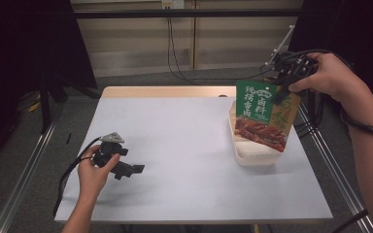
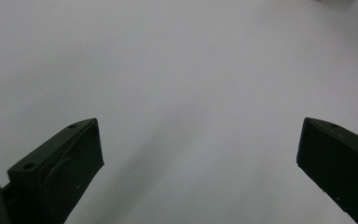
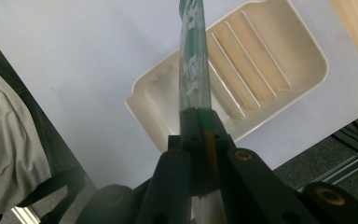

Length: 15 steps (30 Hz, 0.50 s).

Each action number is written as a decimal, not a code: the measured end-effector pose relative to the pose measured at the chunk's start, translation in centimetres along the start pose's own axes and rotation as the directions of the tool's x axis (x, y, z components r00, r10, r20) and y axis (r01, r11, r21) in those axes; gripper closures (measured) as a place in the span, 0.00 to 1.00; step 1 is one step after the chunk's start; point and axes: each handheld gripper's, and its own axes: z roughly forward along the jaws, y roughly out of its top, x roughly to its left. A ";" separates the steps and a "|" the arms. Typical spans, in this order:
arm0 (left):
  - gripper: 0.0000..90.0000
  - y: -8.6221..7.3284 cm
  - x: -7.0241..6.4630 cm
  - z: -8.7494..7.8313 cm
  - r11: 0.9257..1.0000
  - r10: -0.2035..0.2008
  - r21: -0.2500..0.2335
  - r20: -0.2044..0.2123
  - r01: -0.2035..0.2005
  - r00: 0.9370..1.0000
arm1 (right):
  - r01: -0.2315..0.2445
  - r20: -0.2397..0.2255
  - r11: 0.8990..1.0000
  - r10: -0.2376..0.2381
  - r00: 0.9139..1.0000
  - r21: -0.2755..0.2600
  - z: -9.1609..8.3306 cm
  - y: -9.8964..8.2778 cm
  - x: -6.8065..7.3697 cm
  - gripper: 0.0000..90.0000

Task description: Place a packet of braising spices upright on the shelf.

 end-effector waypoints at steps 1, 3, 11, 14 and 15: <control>0.00 0.0 0.0 0.1 1.000 -0.003 -0.003 0.001 0.003 1.000 | -0.003 0.004 1.000 0.003 1.000 0.006 -0.1 -0.1 0.0 1.00; 0.00 0.0 0.0 0.1 1.000 -0.004 -0.009 -0.002 0.004 1.000 | -0.005 -0.001 1.000 0.005 1.000 0.003 -0.1 -0.2 -0.1 1.00; 0.00 0.0 0.0 0.0 1.000 0.003 -0.007 -0.006 -0.003 1.000 | -0.017 0.007 1.000 0.016 1.000 0.011 0.6 -0.3 -0.3 1.00; 0.00 0.0 0.0 0.0 1.000 0.002 -0.006 -0.002 -0.002 1.000 | -0.019 0.001 1.000 0.019 1.000 0.024 1.1 -0.2 -0.4 1.00; 0.00 0.0 -0.1 0.0 1.000 0.003 -0.009 -0.011 -0.003 1.000 | -0.011 -0.002 0.999 0.011 1.000 0.031 1.2 -0.2 -0.4 1.00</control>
